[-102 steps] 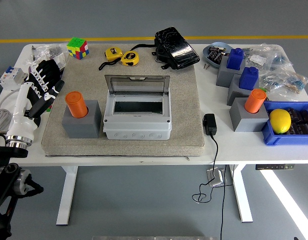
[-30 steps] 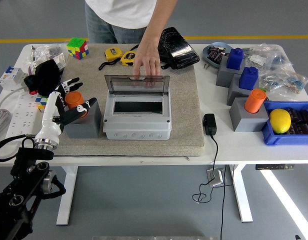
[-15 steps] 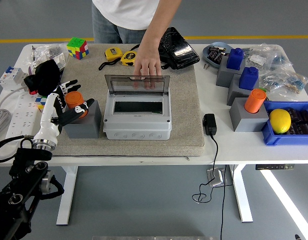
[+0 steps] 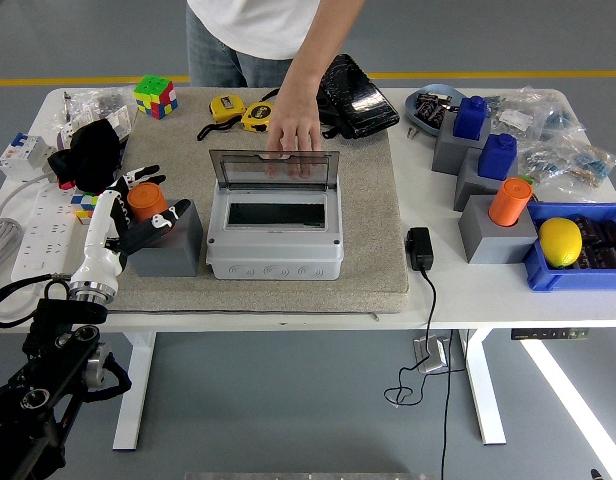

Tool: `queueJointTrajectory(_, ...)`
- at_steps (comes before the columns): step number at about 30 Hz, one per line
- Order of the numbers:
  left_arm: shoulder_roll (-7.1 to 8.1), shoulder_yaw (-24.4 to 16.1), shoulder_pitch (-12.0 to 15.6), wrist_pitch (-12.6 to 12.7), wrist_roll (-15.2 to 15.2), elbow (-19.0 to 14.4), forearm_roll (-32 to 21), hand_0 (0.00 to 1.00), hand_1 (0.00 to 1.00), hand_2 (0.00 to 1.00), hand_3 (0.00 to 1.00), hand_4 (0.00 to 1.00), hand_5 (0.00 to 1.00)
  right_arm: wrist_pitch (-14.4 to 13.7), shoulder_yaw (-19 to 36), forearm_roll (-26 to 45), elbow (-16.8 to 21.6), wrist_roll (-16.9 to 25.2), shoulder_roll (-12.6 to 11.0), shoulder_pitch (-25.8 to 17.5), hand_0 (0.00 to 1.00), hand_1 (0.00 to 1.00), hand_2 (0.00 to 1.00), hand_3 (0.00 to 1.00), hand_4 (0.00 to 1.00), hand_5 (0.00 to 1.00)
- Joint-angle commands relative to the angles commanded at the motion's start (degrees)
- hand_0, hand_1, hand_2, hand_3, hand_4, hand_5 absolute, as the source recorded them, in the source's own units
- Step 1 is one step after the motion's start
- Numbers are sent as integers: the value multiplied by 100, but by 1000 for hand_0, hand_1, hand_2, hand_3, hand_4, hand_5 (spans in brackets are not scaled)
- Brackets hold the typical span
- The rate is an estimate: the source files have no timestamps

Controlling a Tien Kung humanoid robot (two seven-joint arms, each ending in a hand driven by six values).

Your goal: Fetch the battery,place it into the box,close the lid of the box

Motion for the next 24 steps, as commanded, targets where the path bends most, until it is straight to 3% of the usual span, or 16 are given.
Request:
queueJointTrajectory(5, -13, 18, 0, 29, -3, 13, -2, 682, 774, 696, 714, 998, 255, -2, 1, -3, 0, 3, 3, 3, 824, 775, 761, 793, 998, 998)
queueJointTrajectory(6, -13, 23, -1, 45, -6, 12, -4, 611, 694, 616, 653, 998, 249, -3, -4, 3, 0, 5, 4, 5, 824, 775, 761, 793, 998, 998)
queueJointTrajectory(11, -29, 38, -15, 172, -33, -15, -16, 611, 694, 616, 653, 998, 249, -6, 3, -5, 0, 4, 6, 11, 824, 775, 761, 793, 998, 998)
queueJointTrajectory(12, -31, 42, -16, 197, -38, -19, -17, 443, 583, 482, 492, 998, 228, -7, 15, -16, 0, 1, 6, 10, 823, 776, 761, 792, 998, 998)
queueJointTrajectory(17, -34, 76, -2, 364, -55, -38, -31, 443, 583, 482, 492, 998, 228, -10, 24, -23, 0, -3, 2, 1, 823, 776, 761, 792, 998, 998)
queueJointTrajectory(18, -38, 78, 2, 405, -61, -46, -35, 284, 452, 391, 391, 998, 214, -11, 22, -22, 0, -4, 1, -1, 823, 776, 761, 793, 998, 998)
queueJointTrajectory(23, -45, 86, -2, 484, -45, -72, 22, 284, 452, 391, 391, 998, 214, -10, 24, -23, 0, 0, 0, 1, 823, 776, 761, 793, 998, 998)
queueJointTrajectory(24, -42, 89, 1, 469, -39, -73, 32, 250, 400, 361, 360, 998, 201, -11, 35, -29, 0, -1, 0, 3, 823, 776, 761, 793, 998, 998)
